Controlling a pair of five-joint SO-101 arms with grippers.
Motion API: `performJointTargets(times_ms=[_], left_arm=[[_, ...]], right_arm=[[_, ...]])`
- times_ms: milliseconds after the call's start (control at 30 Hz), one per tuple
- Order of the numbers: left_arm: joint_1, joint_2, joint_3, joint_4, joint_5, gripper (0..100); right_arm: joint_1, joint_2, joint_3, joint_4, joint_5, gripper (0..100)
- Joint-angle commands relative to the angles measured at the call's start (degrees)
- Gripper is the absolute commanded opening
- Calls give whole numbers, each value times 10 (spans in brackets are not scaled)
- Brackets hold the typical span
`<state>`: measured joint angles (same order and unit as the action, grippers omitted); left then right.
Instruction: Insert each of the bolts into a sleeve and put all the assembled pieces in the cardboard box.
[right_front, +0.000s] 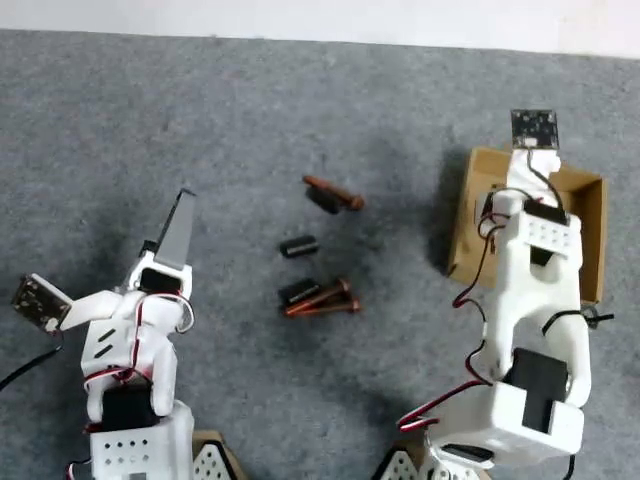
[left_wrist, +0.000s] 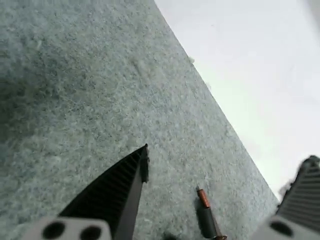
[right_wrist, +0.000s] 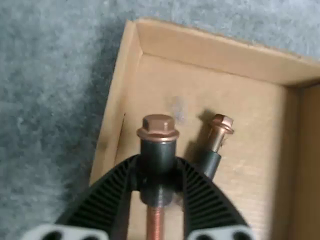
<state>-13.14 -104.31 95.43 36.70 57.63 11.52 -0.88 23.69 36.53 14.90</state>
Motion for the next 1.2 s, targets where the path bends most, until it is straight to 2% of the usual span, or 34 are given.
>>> performJointTargets(times_ms=[0,67,167,267,467,700,800,900,1033,1167], left_arm=[[-2,-10,4,-33,-4,414],[-2,-10,15,-50,-4,414],[-2,-10,17,-57,-4,414],[-2,-10,17,-57,-4,414],[-2,-10,17,-57,-4,414],[-2,-10,17,-57,-4,414],[-2,-10,17,-57,-4,414],[-2,-10,17,-57,-4,414],[5,-10,17,-57,-4,414],[12,-10,17,-57,-4,414]], right_arm=[[5,-9,-37,1,-36,241],[4,-10,-37,2,-39,296],[-7,-11,-41,53,-37,281],[-47,-31,-59,114,-35,241],[-198,-149,-52,194,-35,204],[-400,-225,34,196,-33,204],[-467,-225,56,185,13,204],[-500,-225,79,145,36,204],[-505,-217,92,94,38,204],[-507,-140,87,89,67,204]])
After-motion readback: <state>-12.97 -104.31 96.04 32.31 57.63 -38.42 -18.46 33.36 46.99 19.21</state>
